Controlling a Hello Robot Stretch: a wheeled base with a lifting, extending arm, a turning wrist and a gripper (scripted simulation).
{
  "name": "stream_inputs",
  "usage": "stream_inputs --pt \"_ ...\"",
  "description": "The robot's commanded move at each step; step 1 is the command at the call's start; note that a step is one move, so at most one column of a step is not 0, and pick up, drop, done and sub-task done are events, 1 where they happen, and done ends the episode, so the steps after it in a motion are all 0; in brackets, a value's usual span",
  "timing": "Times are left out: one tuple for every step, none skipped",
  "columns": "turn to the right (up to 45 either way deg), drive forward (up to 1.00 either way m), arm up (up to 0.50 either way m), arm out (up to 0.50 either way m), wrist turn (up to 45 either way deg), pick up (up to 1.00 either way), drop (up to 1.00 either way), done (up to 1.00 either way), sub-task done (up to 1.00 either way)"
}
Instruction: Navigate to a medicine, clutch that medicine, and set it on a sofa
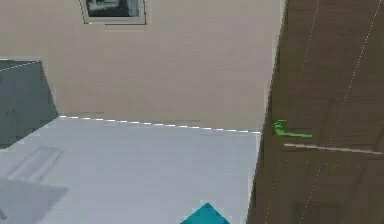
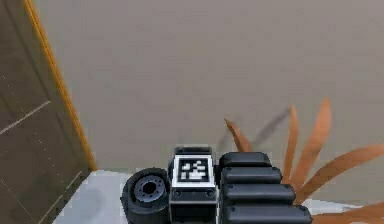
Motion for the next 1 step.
stream_inputs --pt "0.0 0.9 0.0 0.0 0.0 0.0 0.0 0.0 0.0"
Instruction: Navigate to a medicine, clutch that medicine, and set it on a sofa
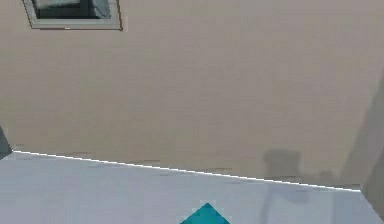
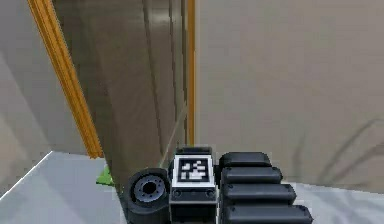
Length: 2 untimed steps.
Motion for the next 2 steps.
stream_inputs --pt "6.0 0.0 0.0 0.0 0.0 0.0 0.0 0.0 0.0" --pt "0.0 0.3 0.0 0.0 0.0 0.0 0.0 0.0 0.0"
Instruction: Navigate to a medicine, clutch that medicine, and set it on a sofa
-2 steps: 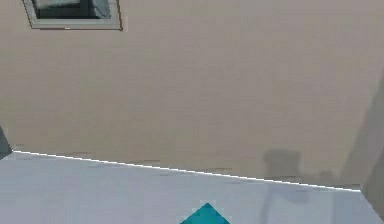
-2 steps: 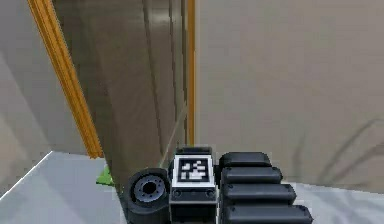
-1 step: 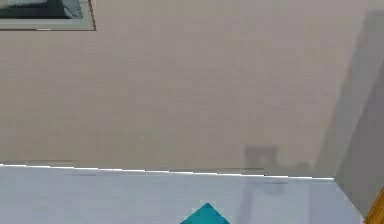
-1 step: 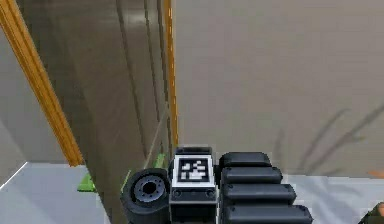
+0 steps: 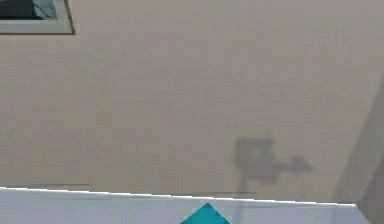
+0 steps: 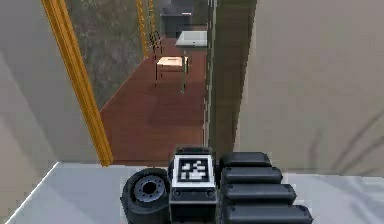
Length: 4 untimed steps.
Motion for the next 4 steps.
stream_inputs --pt "45.0 0.0 0.0 0.0 0.0 0.0 0.0 0.0 0.0" --pt "0.0 0.45 0.0 0.0 0.0 0.0 0.0 0.0 0.0" --pt "45.0 0.0 0.0 0.0 0.0 0.0 0.0 0.0 0.0" --pt "3.0 0.0 0.0 0.0 0.0 0.0 0.0 0.0 0.0"
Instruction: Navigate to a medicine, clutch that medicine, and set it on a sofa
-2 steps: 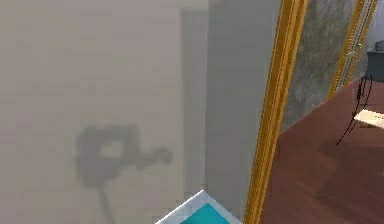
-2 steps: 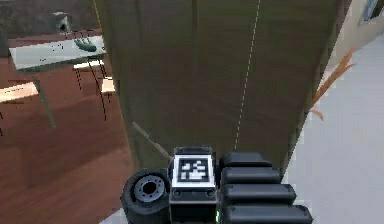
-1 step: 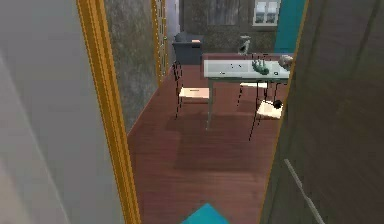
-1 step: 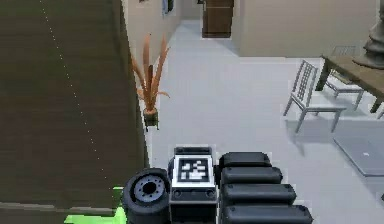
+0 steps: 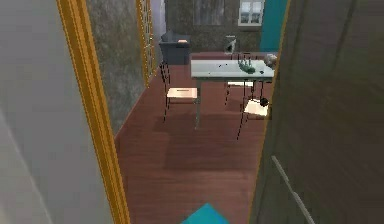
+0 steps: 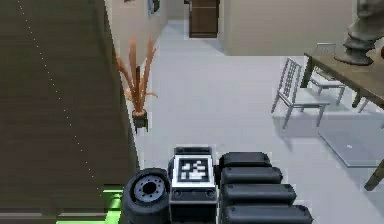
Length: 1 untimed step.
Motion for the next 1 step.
stream_inputs --pt "0.0 1.0 0.0 0.0 0.0 0.0 0.0 0.0 0.0"
